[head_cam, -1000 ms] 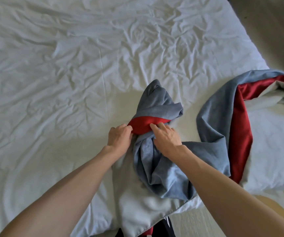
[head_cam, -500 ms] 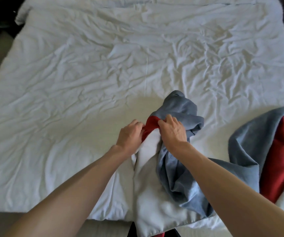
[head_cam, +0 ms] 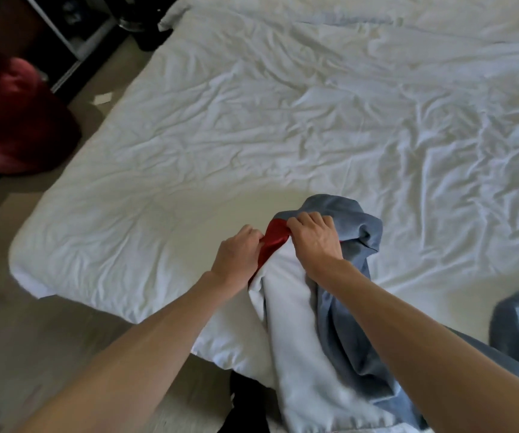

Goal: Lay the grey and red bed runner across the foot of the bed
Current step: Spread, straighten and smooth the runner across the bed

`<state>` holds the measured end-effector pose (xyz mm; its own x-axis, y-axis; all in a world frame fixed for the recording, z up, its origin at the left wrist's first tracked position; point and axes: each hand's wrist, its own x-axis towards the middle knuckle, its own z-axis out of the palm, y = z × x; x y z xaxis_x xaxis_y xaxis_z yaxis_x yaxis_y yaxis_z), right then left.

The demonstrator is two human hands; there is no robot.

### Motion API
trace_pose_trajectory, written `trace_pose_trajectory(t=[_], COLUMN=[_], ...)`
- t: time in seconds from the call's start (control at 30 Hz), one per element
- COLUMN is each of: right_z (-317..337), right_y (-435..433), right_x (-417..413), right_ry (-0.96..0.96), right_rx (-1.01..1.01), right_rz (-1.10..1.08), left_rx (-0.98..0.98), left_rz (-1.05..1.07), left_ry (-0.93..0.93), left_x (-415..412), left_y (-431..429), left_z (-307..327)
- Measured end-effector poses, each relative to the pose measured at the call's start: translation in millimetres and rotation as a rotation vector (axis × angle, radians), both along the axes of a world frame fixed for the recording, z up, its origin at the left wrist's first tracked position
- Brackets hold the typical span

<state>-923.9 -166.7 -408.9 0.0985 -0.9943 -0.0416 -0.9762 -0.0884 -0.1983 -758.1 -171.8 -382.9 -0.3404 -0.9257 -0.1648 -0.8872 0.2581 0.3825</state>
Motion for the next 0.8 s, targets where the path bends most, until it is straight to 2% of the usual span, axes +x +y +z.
trace_pose_trajectory(t=[0.3, 0.8], right_z=[11, 23], right_y=[-17, -41], right_x=[98, 259], right_ry=[0.033, 0.1], right_rx=[-0.015, -0.033], right_rz=[0.131, 0.144], left_rx=[-0.028, -0.089], left_rz=[0.119, 0.155], left_ry=[-0.043, 0.018], left_x=[99, 260], left_y=[-1, -26], left_z=[0, 3])
